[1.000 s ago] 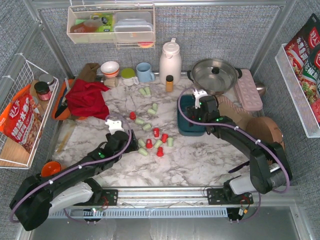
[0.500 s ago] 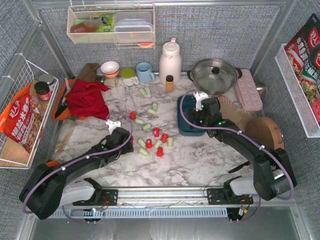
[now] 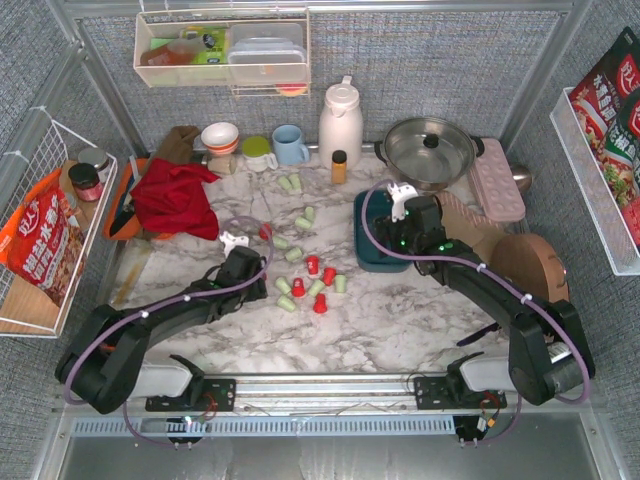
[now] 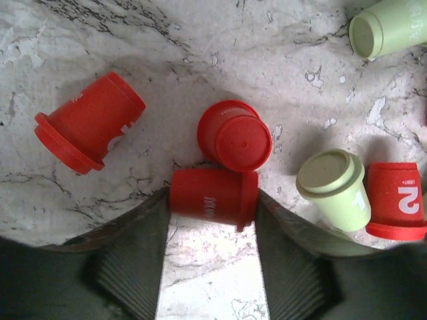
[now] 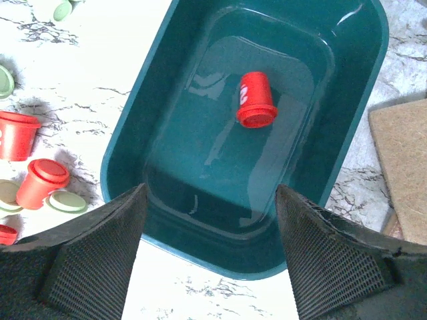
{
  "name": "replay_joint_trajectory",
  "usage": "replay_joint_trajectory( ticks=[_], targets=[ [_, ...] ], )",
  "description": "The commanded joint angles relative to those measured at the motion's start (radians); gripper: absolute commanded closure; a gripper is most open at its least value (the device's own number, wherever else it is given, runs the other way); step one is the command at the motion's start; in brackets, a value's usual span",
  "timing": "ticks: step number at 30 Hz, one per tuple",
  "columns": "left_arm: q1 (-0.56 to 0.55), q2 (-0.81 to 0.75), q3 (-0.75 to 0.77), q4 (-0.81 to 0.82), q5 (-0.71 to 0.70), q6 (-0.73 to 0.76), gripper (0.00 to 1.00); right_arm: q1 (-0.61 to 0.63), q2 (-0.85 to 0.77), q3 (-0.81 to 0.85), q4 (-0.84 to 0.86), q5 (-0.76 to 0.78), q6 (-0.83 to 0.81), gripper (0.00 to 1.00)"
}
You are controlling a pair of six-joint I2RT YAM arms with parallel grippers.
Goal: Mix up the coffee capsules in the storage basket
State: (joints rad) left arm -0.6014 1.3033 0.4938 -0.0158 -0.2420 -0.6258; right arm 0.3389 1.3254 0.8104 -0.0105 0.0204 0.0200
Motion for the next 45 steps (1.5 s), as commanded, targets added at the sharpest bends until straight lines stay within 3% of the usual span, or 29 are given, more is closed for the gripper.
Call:
replay_joint_trajectory(
  ticks=[1, 5, 13, 19, 23, 27, 32, 38, 45],
  targets=[
    [0.003, 0.012, 0.006, 0.009, 0.028, 0.013, 0.47, -0.001, 0.0, 0.011, 0.008, -0.02, 0.0, 0.19],
    [0.003, -0.004, 0.028, 0.003, 0.099, 0.061, 0.61, -0.001, -0.007, 0.018, -0.008, -0.025, -0.003, 0.2],
    [-0.004, -0.231, 0.019, 0.006, 0.286, 0.215, 0.6, -0.001, -0.033, 0.042, -0.049, -0.091, 0.018, 0.2],
    [-0.067, -0.53, -0.16, 0.362, 0.406, 0.381, 0.66, 0.0, -0.043, 0.158, -0.234, -0.162, 0.126, 0.2],
    [-0.109, -0.634, -0.267, 0.633, 0.461, 0.542, 0.65, 0.011, -0.065, 0.179, -0.292, -0.237, 0.168, 0.23],
    [-0.126, -0.569, -0.221, 0.67, 0.528, 0.734, 0.65, 0.054, -0.101, 0.179, -0.278, -0.274, 0.229, 0.27],
    [-0.126, -0.324, -0.088, 0.692, 0.634, 0.915, 0.65, 0.152, -0.119, 0.179, -0.194, -0.275, 0.302, 0.32],
    [-0.126, -0.102, 0.04, 0.717, 0.734, 1.029, 0.65, 0.25, -0.124, 0.159, -0.017, -0.274, 0.38, 0.33],
    [-0.128, -0.046, 0.009, 0.856, 0.793, 1.0, 0.66, 0.308, -0.046, 0.211, -0.009, -0.252, 0.376, 0.35]
  ],
)
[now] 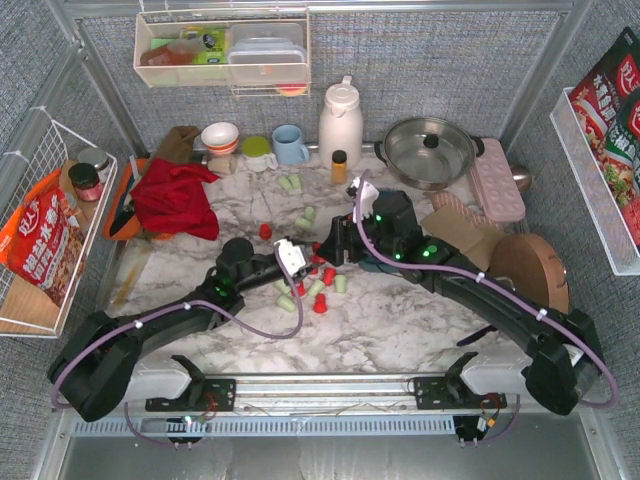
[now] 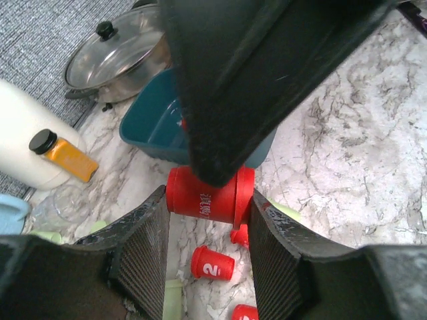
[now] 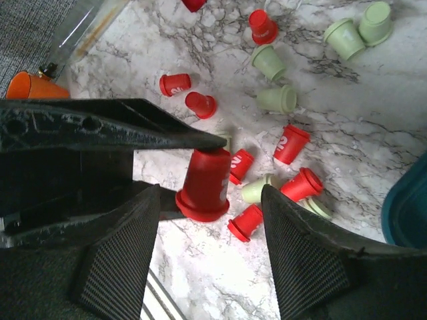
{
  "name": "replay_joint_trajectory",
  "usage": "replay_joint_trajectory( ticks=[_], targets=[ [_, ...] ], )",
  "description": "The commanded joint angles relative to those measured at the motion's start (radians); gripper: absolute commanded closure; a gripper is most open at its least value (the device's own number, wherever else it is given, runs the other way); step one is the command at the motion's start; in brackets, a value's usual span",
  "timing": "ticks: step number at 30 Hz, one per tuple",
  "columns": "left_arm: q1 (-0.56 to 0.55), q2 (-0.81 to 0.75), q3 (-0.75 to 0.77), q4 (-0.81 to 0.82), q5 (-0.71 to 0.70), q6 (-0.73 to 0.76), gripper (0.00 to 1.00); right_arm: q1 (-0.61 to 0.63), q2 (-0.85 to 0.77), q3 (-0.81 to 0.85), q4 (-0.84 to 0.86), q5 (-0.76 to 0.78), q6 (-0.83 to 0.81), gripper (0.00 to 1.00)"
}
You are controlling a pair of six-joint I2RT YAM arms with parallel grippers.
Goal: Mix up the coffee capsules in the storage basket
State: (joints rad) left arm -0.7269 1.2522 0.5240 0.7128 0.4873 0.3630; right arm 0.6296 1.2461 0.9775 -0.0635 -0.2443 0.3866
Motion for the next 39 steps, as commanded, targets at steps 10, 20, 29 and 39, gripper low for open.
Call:
replay_joint_trajectory(
  ticks=[10, 20, 29, 39],
  targets=[
    [-0.043, 0.003, -0.03, 0.127, 0.029, 0.025, 0.64, 0.042, 0.114, 0.102, -0.021, 0.014, -0.01, 0.49],
    [-0.043, 0.016, -0.026, 0.116, -0.023, 0.03, 0.64, 0.047, 0.04, 0.079, -0.115, 0.077, -0.039, 0.47],
    [-0.043, 0.012, -0.03, 0.138, -0.011, 0.02, 0.64, 0.047, 0.064, 0.077, -0.127, 0.039, -0.034, 0.47],
    [-0.044, 0.009, -0.03, 0.145, -0.003, 0.003, 0.61, 0.05, 0.129, 0.094, -0.068, -0.014, 0.001, 0.64]
  ],
)
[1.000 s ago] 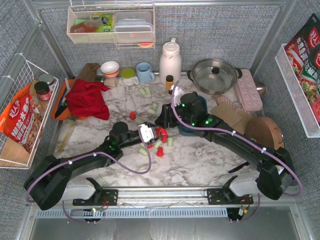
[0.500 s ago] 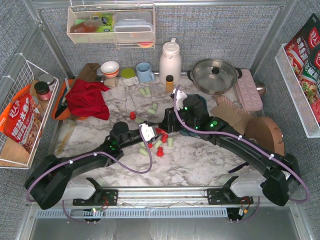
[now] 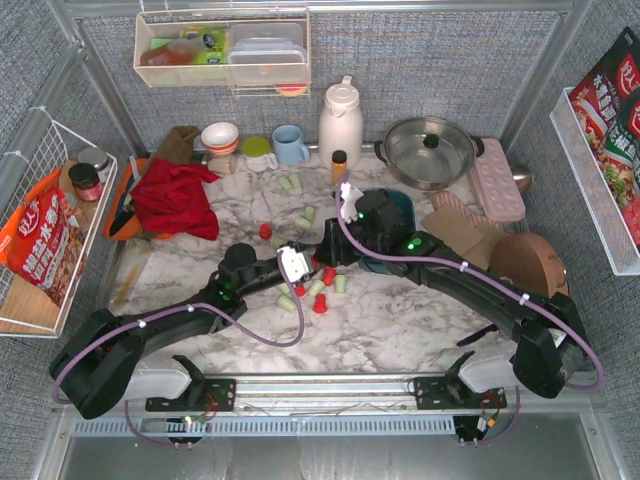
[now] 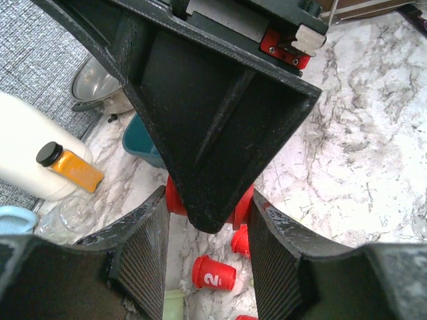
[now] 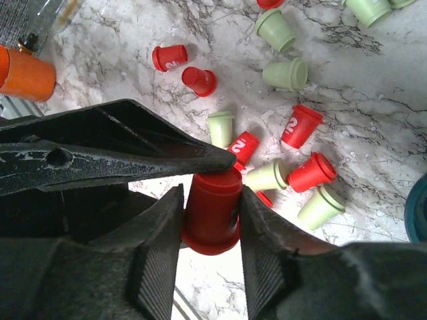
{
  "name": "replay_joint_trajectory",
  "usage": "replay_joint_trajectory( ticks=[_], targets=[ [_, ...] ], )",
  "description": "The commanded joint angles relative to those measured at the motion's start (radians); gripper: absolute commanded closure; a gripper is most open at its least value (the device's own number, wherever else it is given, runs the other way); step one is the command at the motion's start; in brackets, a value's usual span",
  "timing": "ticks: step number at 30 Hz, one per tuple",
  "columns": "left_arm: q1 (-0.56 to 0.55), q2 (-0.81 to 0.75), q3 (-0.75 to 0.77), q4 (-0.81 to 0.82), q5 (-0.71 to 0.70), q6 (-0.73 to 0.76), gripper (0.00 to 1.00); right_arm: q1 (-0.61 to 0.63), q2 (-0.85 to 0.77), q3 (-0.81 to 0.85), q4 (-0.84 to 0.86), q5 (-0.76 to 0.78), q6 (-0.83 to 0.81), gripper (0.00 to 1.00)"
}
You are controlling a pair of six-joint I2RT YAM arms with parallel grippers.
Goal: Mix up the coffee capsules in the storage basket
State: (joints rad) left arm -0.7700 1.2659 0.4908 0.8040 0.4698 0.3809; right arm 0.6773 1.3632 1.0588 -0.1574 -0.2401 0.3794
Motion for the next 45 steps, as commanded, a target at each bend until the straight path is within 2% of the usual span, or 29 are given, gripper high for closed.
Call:
replay_joint_trajectory(
  ticks=[1, 3, 4, 5, 6, 7, 8, 11, 13, 16, 19, 22, 24, 27, 30, 34, 36, 40, 45],
  targets=[
    [-0.002, -0.005, 0.003, 0.054, 0.009, -0.016, 0.59, 0.001, 0.013, 0.013, 0.026, -0.015, 0.009, 0.66],
    [-0.002, -0.008, 0.004, 0.046, -0.015, -0.021, 0.49, -0.001, 0.009, 0.006, 0.022, -0.001, 0.004, 0.71],
    [-0.002, -0.011, 0.006, 0.042, -0.033, -0.026, 0.41, -0.001, 0.005, 0.005, 0.015, 0.014, -0.003, 0.73],
    [-0.001, -0.015, 0.008, 0.037, -0.051, -0.031, 0.28, 0.0, 0.0, 0.002, 0.006, 0.035, -0.011, 0.74],
    [-0.002, -0.02, 0.01, 0.03, -0.068, -0.031, 0.07, -0.002, -0.004, 0.001, -0.005, 0.059, -0.022, 0.76],
    [-0.003, -0.026, 0.012, 0.019, -0.084, -0.029, 0.02, -0.006, -0.009, 0.0, -0.016, 0.088, -0.038, 0.77],
    [-0.002, -0.032, 0.012, 0.012, -0.101, -0.029, 0.01, -0.01, -0.016, -0.002, -0.028, 0.118, -0.053, 0.78],
    [-0.002, -0.043, 0.016, -0.01, -0.167, -0.051, 0.01, -0.033, -0.028, -0.006, -0.065, 0.251, -0.104, 0.8],
    [-0.002, -0.044, 0.04, -0.045, -0.282, -0.146, 0.01, -0.058, -0.024, -0.002, -0.101, 0.355, -0.137, 0.81],
    [-0.002, -0.041, 0.158, -0.253, -0.523, -0.344, 0.01, -0.104, 0.008, 0.001, -0.145, 0.505, -0.191, 0.81],
    [-0.001, -0.006, 0.289, -0.494, -0.643, -0.454, 0.01, -0.151, 0.064, 0.001, -0.16, 0.589, -0.228, 0.8],
    [0.0, 0.007, 0.327, -0.655, -0.693, -0.524, 0.01, -0.206, 0.122, 0.003, -0.155, 0.564, -0.232, 0.72],
    [0.002, -0.007, 0.327, -0.738, -0.714, -0.554, 0.01, -0.234, 0.159, 0.006, -0.15, 0.537, -0.227, 0.61],
    [0.01, -0.023, 0.326, -0.872, -0.75, -0.533, 0.01, -0.256, 0.195, 0.019, -0.156, 0.512, -0.224, 0.48],
    [0.045, -0.023, 0.311, -0.997, -0.84, -0.547, 0.01, -0.26, 0.212, 0.034, -0.17, 0.496, -0.227, 0.41],
    [0.114, -0.005, 0.254, -1.016, -0.804, -0.559, 0.01, -0.26, 0.209, 0.04, -0.175, 0.476, -0.221, 0.37],
    [0.13, 0.044, 0.28, -1.035, -0.788, -0.561, 0.02, -0.26, 0.201, 0.041, -0.177, 0.465, -0.214, 0.37],
    [0.219, 0.142, 0.33, -1.076, -0.673, -0.586, 0.18, -0.259, 0.167, 0.022, -0.174, 0.425, -0.194, 0.37],
    [0.26, 0.188, 0.346, -1.067, -0.574, -0.602, 0.31, -0.258, 0.125, -0.007, -0.165, 0.387, -0.19, 0.37]
  ],
)
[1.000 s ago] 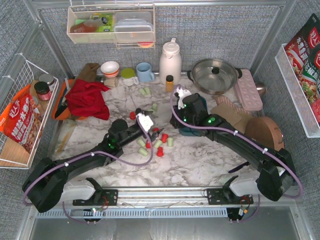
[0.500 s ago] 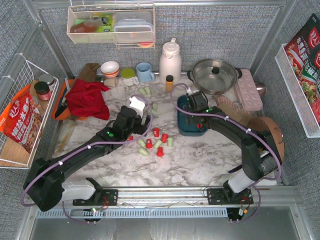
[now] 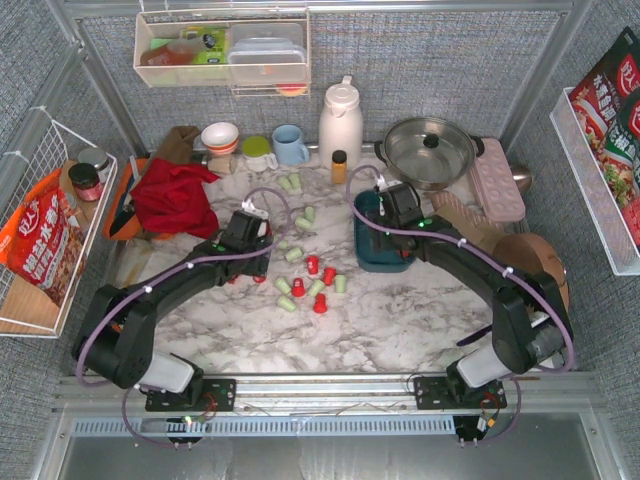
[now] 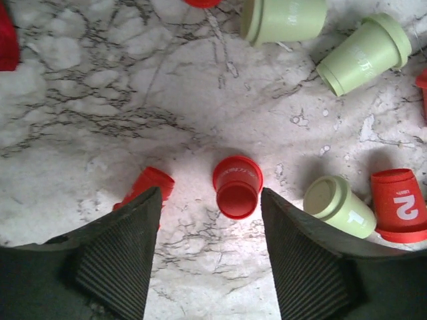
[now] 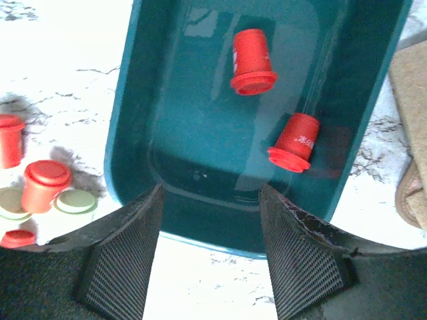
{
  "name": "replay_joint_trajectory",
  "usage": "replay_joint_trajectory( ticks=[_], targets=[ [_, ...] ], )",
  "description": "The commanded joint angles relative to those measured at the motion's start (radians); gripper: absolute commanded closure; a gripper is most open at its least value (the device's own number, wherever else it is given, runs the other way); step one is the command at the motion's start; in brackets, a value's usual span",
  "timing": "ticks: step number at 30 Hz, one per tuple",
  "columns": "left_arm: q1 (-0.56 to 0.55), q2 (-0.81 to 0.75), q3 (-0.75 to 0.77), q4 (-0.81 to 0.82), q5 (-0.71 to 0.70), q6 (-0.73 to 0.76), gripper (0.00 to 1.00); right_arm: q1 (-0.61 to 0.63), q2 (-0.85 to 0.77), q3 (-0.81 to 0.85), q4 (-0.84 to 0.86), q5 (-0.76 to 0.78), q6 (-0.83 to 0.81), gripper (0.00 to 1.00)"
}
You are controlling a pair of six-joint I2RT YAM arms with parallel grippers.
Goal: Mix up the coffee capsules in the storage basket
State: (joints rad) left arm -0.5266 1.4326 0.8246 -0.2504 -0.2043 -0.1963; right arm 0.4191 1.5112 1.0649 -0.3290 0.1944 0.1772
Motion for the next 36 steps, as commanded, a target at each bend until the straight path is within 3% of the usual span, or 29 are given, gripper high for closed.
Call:
replay_joint_trajectory(
  ticks=[1, 5, 20, 27, 32, 36],
  targets=[
    [0.017, 0.029, 0.014, -0.011, 0.115, -0.027, 0.33, 0.0, -0.028, -0.015, 0.007, -0.052, 0.01, 0.37],
    [0.017, 0.058, 0.026, -0.016, 0.177, -0.026, 0.42, 0.0, -0.037, -0.019, 0.003, -0.065, 0.001, 0.37],
    [0.017, 0.141, 0.066, -0.096, 0.128, 0.0, 0.6, 0.001, -0.035, -0.026, 0.009, -0.101, 0.005, 0.37],
    [0.018, 0.094, 0.072, -0.056, 0.258, 0.041, 0.76, 0.005, -0.066, -0.016, -0.008, -0.12, 0.011, 0.37],
    [0.014, -0.084, -0.032, 0.151, 0.382, 0.075, 0.76, 0.018, -0.137, -0.016, 0.008, -0.203, 0.041, 0.37],
    [0.011, -0.305, -0.214, 0.467, 0.535, 0.144, 0.79, 0.031, -0.19, -0.015, 0.064, -0.328, 0.094, 0.36]
  ],
)
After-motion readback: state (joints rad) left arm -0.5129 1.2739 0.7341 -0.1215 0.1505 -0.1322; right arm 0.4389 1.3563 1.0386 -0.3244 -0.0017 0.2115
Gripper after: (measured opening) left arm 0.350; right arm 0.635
